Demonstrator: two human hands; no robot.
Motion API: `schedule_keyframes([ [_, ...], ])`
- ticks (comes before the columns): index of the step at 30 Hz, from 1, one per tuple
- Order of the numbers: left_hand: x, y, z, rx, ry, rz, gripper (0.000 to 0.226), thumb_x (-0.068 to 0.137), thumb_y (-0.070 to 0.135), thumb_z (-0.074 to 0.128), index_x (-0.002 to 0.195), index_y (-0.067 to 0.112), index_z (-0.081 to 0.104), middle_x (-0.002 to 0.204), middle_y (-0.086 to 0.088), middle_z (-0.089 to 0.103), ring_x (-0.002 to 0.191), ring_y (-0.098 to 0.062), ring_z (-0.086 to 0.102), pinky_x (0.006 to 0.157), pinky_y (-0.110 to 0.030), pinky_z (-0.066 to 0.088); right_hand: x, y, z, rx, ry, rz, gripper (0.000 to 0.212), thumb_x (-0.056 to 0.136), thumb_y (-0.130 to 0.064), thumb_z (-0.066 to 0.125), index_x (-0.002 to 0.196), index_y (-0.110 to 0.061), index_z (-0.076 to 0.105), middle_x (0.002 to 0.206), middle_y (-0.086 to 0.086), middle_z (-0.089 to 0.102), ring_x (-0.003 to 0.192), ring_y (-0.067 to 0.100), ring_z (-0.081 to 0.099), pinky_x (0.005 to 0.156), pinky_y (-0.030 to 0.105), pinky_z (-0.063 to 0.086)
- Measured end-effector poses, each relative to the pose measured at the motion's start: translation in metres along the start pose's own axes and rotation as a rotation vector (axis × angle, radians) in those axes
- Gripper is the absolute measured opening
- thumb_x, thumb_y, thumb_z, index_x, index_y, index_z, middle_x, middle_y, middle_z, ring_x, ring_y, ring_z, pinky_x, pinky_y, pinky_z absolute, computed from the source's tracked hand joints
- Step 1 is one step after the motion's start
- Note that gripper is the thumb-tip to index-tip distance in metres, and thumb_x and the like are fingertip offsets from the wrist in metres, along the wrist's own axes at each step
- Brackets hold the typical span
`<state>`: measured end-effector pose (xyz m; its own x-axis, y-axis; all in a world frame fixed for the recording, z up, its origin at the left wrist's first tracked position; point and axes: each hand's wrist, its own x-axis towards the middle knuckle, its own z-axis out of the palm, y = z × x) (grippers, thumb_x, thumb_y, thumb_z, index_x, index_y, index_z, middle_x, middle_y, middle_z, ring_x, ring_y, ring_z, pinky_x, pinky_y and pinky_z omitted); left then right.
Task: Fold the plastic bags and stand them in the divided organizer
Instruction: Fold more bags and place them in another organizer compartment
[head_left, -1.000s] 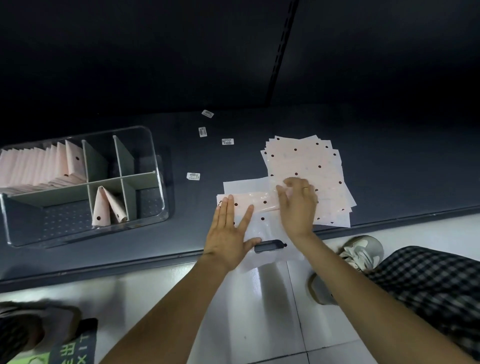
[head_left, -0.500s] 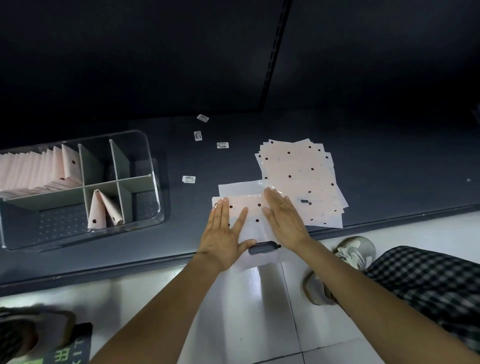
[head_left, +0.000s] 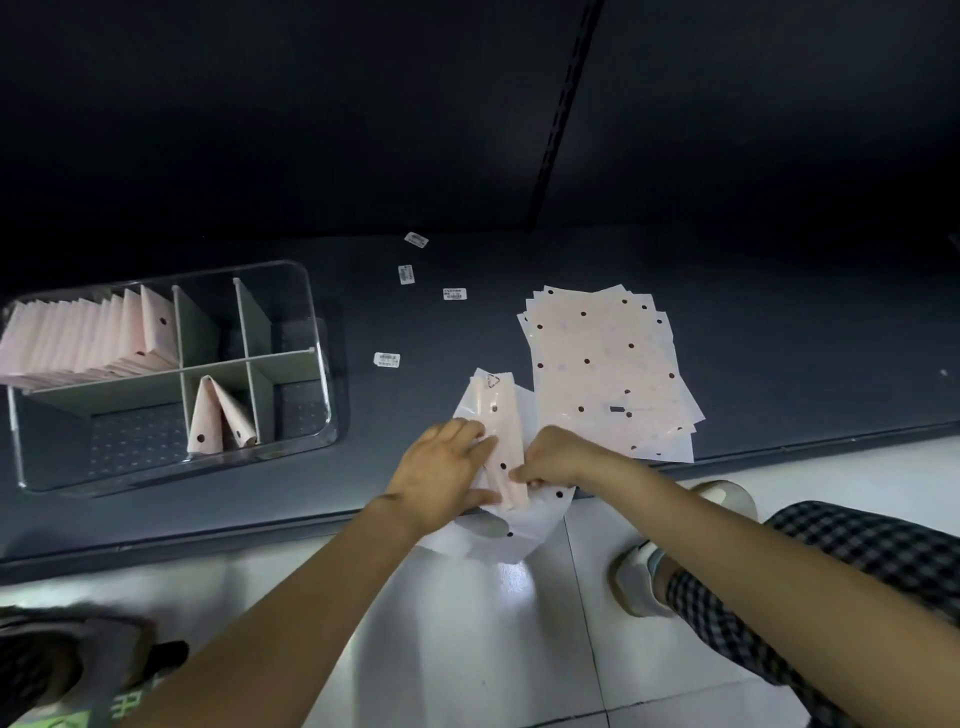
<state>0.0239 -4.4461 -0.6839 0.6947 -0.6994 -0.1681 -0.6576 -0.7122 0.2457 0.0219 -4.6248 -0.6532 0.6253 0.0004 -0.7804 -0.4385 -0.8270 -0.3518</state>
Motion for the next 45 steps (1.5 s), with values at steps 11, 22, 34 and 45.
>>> schedule_keyframes([
  [11, -0.01, 0.003, -0.001, 0.001, 0.172, 0.003, 0.032, 0.083, 0.028, 0.064, 0.114, 0.021, 0.066, 0.108, 0.002, 0.065, 0.099, -0.023, 0.059, 0.084, -0.033, 0.046, -0.009, 0.02, -0.008, 0.609, -0.233, 0.091, 0.022, 0.094, -0.02, 0.056, 0.072, -0.014, 0.057, 0.059, -0.003, 0.05, 0.047, 0.006, 0.036, 0.041, 0.014, 0.027],
  [22, -0.003, 0.005, 0.019, -0.458, 0.291, -0.332, 0.021, 0.095, 0.017, 0.052, 0.102, 0.013, 0.071, 0.108, 0.005, 0.064, 0.101, -0.022, 0.048, 0.082, -0.023, 0.036, 0.004, 0.021, 0.008, 0.207, 0.311, -0.5, 0.015, 0.078, -0.012, 0.074, 0.092, -0.012, 0.067, 0.075, -0.018, 0.053, 0.066, 0.0, 0.045, 0.063, 0.012, 0.036],
  [34, 0.011, 0.014, 0.01, -0.662, 0.252, -0.741, 0.018, 0.089, 0.033, 0.062, 0.085, 0.02, 0.073, 0.102, 0.0, 0.059, 0.105, -0.022, 0.042, 0.086, -0.029, 0.034, 0.014, 0.007, 0.019, 0.48, 0.479, -0.089, 0.013, 0.076, -0.021, 0.076, 0.075, -0.021, 0.063, 0.087, -0.001, 0.068, 0.083, 0.012, 0.059, 0.074, 0.02, 0.043],
  [45, 0.015, 0.02, -0.004, -0.111, 0.346, -0.248, 0.028, 0.077, 0.01, 0.068, 0.103, 0.019, 0.063, 0.122, -0.003, 0.054, 0.11, -0.028, 0.05, 0.086, -0.035, 0.038, 0.014, 0.0, 0.021, 0.523, 0.483, 0.058, 0.032, 0.073, -0.024, 0.078, 0.069, -0.028, 0.047, 0.087, -0.004, 0.061, 0.097, 0.021, 0.062, 0.092, 0.038, 0.047],
])
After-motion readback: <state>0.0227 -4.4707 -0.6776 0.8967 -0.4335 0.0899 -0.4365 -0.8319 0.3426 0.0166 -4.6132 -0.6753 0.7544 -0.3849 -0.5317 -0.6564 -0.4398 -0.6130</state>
